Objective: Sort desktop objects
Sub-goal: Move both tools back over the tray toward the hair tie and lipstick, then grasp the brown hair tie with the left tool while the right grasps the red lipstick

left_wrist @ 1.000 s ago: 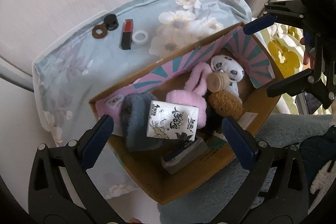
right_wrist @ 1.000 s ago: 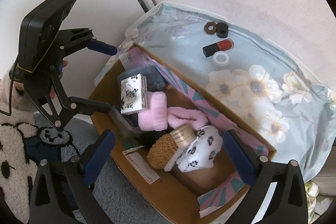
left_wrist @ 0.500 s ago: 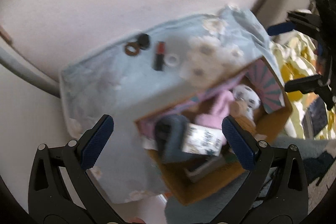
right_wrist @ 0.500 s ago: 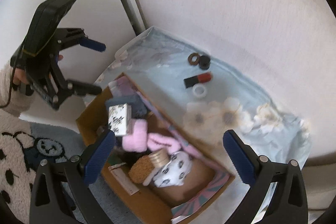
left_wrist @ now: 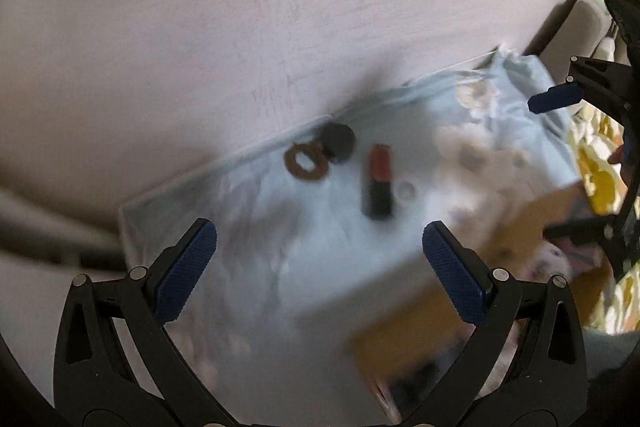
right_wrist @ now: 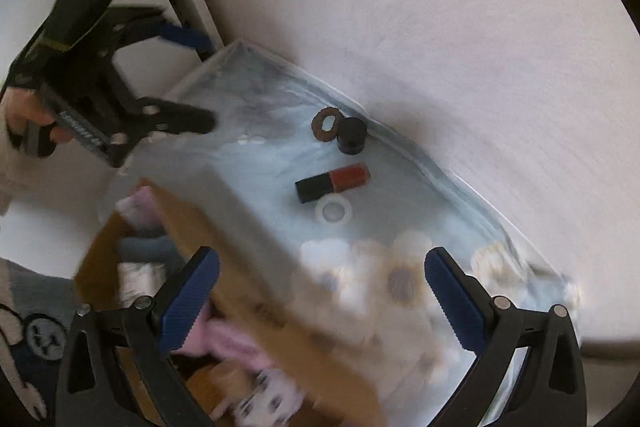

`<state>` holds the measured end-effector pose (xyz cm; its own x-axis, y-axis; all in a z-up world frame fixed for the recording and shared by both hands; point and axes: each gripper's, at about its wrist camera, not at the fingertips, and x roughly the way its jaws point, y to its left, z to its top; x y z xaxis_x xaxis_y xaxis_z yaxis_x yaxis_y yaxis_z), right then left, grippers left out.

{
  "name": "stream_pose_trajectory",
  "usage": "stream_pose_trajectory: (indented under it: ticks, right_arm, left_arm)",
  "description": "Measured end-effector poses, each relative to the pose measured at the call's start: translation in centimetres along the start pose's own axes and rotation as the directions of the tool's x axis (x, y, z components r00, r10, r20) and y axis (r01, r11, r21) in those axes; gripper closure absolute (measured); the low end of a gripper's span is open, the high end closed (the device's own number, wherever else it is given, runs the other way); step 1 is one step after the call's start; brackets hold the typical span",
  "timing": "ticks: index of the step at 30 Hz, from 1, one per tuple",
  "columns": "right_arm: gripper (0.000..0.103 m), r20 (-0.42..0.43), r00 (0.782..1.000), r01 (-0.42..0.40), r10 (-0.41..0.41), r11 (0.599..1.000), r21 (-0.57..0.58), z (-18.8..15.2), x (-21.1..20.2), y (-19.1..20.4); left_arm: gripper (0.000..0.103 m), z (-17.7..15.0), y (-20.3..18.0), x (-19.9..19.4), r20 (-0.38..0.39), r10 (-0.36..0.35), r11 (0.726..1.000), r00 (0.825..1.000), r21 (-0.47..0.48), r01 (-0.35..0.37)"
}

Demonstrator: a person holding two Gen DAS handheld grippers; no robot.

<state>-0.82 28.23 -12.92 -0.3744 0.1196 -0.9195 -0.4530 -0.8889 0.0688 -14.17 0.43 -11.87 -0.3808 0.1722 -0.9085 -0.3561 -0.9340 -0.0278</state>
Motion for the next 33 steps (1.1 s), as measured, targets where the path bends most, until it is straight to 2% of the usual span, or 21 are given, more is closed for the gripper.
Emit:
stream_pose_trajectory:
  ticks: [5, 8, 10, 15, 19, 22, 25, 27, 28, 30, 33]
  right_arm:
    - [0.001, -0.037, 0.998, -0.056, 0.055, 0.997, -0.045, 1.4, 6.3, -1.6]
    - [0.001, -0.041, 0.997, -0.064, 0.062, 0.996, -0.054, 2.0, 8.7, -1.9]
    - [0.001, -0.042, 0.998, -0.052, 0.050, 0.996, -0.070, 2.2, 9.9, -1.7]
    - [0.001, -0.034, 0.999, -0.016, 0.012, 0.993, -0.113, 2.5, 11.5, -1.1]
    - [0.001, -0.017, 1.000, -0.011, 0.009, 0.994, -0.113, 2.7, 12.2, -1.1]
    - [0.001, 0.005, 1.000, 0.013, -0.012, 0.992, -0.126, 2.6, 12.4, -1.0]
    - [0.004, 0.016, 1.000, 0.017, -0.015, 0.992, -0.126, 2.5, 12.5, -1.1]
    - [0.022, 0.008, 1.000, -0.009, 0.010, 0.993, -0.116, 2.5, 12.6, -1.2]
    - [0.022, 0.012, 1.000, -0.008, 0.009, 0.994, -0.113, 2.4, 12.5, -1.1]
    - [0.022, 0.015, 1.000, -0.001, 0.003, 0.993, -0.118, 2.3, 12.4, -1.0]
    - [0.022, 0.011, 1.000, -0.005, 0.007, 0.994, -0.113, 2.2, 12.0, -1.0]
  left_arm:
    - [0.004, 1.0, 1.5, 6.7, 0.013, -0.025, 1.000, 1.000, 0.018, 0.024]
    - [0.007, 1.3, 1.8, 9.3, 0.013, -0.028, 0.999, 1.000, 0.028, 0.028]
    - [0.012, 1.3, 2.0, 11.1, -0.006, -0.038, 0.999, 0.999, 0.026, 0.038]
    - [0.018, 1.1, 2.1, 12.9, -0.003, -0.015, 0.999, 1.000, 0.051, 0.015]
    - [0.021, 1.1, 2.4, 13.8, 0.004, -0.041, 0.999, 0.999, 0.032, 0.041]
    - [0.027, 0.7, 2.2, 13.9, 0.018, -0.023, 0.998, 1.000, 0.050, 0.022]
    - [0.043, 0.6, 2.3, 13.6, 0.026, -0.022, 0.998, 0.999, 0.056, 0.020]
    - [0.058, 0.6, 2.7, 13.4, 0.024, -0.029, 0.999, 0.999, 0.045, 0.028]
    - [0.062, 0.6, 2.9, 13.4, 0.025, -0.034, 0.999, 0.999, 0.036, 0.033]
    - [0.077, 0.5, 3.2, 13.3, 0.027, -0.036, 0.999, 0.999, 0.020, 0.035]
    - [0.085, 0.1, 3.6, 13.1, 0.026, -0.045, 0.999, 0.999, 0.003, 0.045]
